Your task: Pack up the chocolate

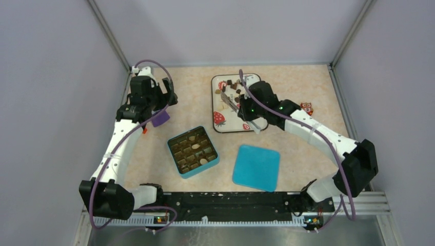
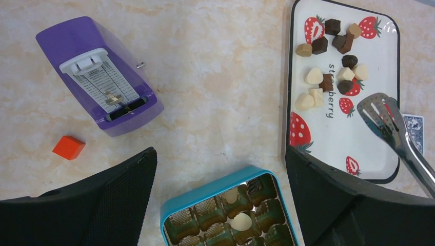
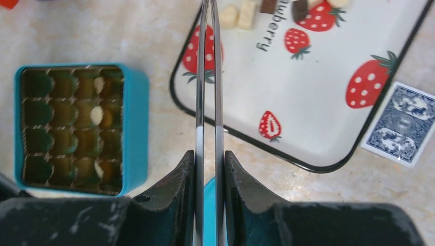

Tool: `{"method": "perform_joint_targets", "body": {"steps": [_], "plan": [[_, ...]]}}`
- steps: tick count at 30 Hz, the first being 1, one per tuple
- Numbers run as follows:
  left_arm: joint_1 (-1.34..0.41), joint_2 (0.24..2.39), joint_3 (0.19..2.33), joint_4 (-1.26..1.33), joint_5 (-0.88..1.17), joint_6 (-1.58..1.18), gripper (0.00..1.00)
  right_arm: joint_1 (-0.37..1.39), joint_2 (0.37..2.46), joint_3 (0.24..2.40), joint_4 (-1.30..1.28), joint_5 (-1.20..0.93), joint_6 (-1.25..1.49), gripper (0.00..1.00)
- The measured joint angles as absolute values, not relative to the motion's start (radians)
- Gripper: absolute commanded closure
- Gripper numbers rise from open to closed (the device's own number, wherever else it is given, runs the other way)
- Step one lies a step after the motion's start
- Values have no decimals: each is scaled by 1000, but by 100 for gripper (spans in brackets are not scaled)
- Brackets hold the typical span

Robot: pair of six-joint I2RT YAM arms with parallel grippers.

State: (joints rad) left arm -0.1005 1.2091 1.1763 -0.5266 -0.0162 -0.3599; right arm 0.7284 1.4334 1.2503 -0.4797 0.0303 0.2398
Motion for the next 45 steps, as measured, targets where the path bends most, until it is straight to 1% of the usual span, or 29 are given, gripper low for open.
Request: {"method": "perform_joint_targets", "body": {"steps": [3,6,11,31,39,45], "plan": [[-101,1209,1176,-527,-15,-360,1,686,1469,1250,-483,65,270,75],[-100,1209,1176,-527,-6,-360,1,684,1518,1250,-489,89,290,73],[-100,1211,1177,-527,12,-360,1,684,1570,1230,-501,123,302,66],[-100,1244,1189,-532,29,-365,1,684,1670,1219,-459,103,276,66],[-100,1253,1193,-531,37,-366,1,685,1679,1234,-455,93,270,64],[-100,1253,1193,-531,37,-366,1,685,1686,1243,-451,92,270,64]]}}
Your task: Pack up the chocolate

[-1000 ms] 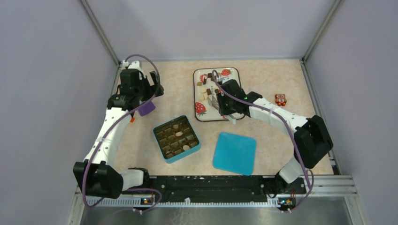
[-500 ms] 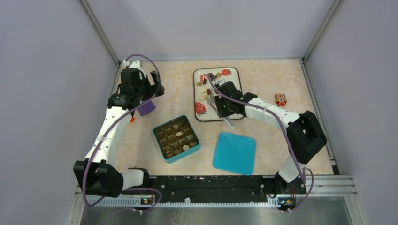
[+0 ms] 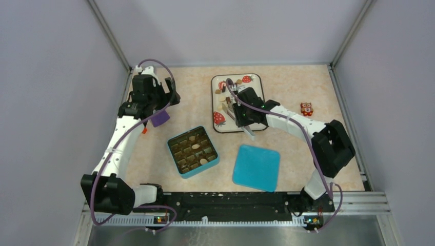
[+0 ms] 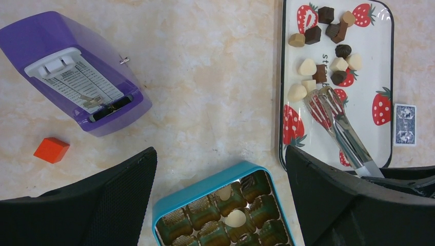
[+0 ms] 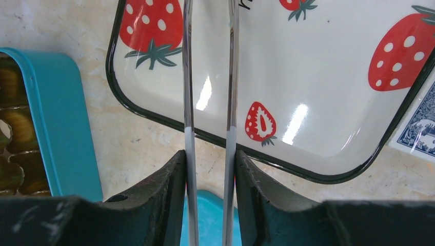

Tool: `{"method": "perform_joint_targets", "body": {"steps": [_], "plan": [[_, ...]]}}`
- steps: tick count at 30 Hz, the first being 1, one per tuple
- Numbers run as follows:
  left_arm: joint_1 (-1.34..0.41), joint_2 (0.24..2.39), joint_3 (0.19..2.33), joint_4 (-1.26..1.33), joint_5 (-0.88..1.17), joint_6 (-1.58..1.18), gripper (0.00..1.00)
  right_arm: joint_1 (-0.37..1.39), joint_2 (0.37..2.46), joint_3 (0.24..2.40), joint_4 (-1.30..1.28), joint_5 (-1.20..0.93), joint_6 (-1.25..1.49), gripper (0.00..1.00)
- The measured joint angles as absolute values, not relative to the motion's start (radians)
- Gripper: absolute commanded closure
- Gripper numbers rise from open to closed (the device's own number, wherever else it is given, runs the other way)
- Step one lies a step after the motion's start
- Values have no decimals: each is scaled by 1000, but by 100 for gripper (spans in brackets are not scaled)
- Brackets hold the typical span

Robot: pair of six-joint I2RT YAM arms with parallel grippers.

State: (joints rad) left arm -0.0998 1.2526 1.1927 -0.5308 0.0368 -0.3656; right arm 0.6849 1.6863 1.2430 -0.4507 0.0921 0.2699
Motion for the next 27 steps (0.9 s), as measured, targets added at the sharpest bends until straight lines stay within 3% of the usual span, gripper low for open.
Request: {"method": "perform_joint_targets", "body": {"steps": [15,27], "plan": [[-100,1253,1192,-530,37,-366,1,687,1761,1310,-438,131,272,67],[-100,1253,1189,-523,37,-365,1,700,1757,1311,-469,176,262,97]]}}
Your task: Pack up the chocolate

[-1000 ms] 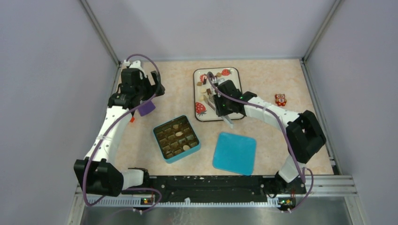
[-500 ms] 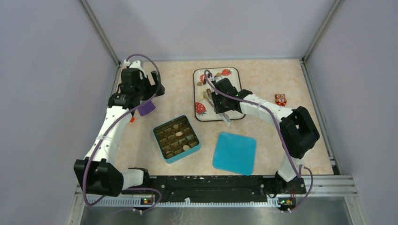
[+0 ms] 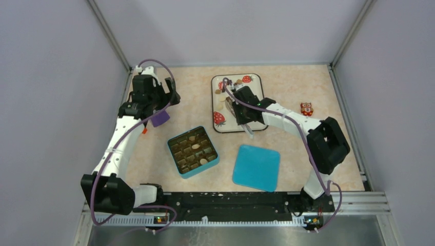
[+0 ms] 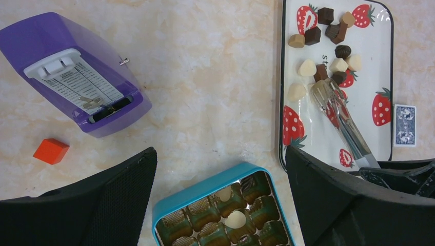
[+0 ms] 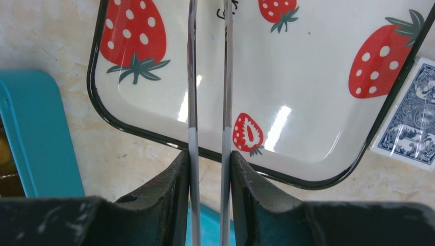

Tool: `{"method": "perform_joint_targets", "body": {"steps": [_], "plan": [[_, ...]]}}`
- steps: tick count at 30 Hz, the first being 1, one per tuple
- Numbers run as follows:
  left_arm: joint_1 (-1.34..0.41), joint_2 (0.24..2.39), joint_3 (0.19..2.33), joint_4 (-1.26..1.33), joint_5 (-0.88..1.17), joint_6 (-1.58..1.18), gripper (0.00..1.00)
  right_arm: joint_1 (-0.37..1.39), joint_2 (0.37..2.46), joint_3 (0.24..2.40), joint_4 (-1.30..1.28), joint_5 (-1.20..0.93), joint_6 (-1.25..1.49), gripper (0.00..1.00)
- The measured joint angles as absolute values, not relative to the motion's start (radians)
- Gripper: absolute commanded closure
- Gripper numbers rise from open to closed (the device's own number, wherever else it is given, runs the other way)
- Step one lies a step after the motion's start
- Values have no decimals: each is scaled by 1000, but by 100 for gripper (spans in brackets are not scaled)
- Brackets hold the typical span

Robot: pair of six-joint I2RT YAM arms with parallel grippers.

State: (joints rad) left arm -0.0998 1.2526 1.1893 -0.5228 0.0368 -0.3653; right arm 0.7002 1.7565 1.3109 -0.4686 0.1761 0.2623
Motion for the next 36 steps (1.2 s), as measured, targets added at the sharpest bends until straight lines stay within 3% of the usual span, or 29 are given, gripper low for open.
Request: {"method": "perform_joint_targets", "body": {"steps": [18,28,36], "plan": [[-100,1251,1170,-523,25,-365,1,753,1398,1243,-570,16,216,100],[-100,1239,1170,-523,17,-369,1,952,1388,1210,-622,-76,144,99],[-100,1238,1170,-523,14,-368,1,980,1429,1188,-619,-75,138,96]]}}
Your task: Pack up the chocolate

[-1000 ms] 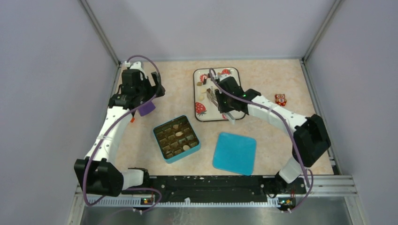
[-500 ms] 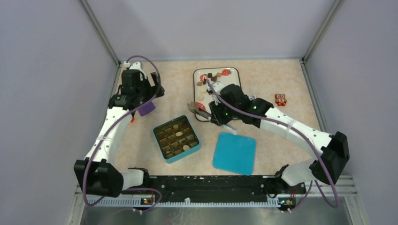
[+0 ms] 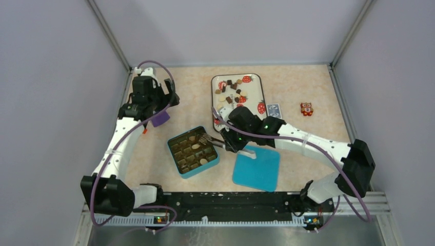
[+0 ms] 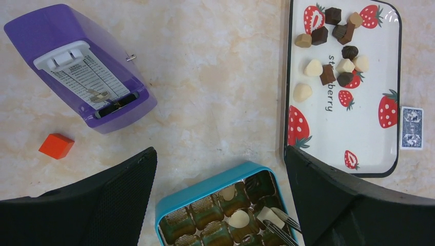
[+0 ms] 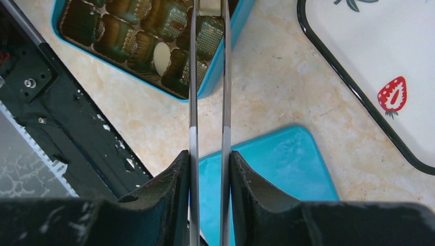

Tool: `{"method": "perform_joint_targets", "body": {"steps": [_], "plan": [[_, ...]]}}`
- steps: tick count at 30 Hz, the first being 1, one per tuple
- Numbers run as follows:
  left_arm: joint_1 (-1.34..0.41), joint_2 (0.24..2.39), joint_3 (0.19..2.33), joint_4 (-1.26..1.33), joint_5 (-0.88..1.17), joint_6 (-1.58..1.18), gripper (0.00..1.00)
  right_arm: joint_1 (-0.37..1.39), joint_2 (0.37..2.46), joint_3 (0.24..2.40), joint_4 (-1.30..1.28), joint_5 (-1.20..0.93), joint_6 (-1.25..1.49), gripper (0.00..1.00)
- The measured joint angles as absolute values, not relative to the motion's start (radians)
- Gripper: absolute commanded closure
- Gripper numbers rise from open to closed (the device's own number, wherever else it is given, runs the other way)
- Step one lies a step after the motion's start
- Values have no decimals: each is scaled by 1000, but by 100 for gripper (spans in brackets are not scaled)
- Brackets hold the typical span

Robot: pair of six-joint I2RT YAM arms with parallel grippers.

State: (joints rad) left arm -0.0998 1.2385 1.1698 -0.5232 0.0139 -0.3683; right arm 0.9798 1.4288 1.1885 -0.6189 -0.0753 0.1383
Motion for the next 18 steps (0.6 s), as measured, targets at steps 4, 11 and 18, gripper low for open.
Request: {"method": "perform_joint_targets", "body": {"steps": [4,11,18], "plan": [[-100,1238,1169,-523,14,-369,1,980,1445,1175,-608,-68,137,90],[-100,1238,1169,-523,14,-369,1,980,1449,1169,-591,-57,137,71],[-100,1238,1169,-523,14,-369,1,980,1449,1169,-590,-48,138,68]]}}
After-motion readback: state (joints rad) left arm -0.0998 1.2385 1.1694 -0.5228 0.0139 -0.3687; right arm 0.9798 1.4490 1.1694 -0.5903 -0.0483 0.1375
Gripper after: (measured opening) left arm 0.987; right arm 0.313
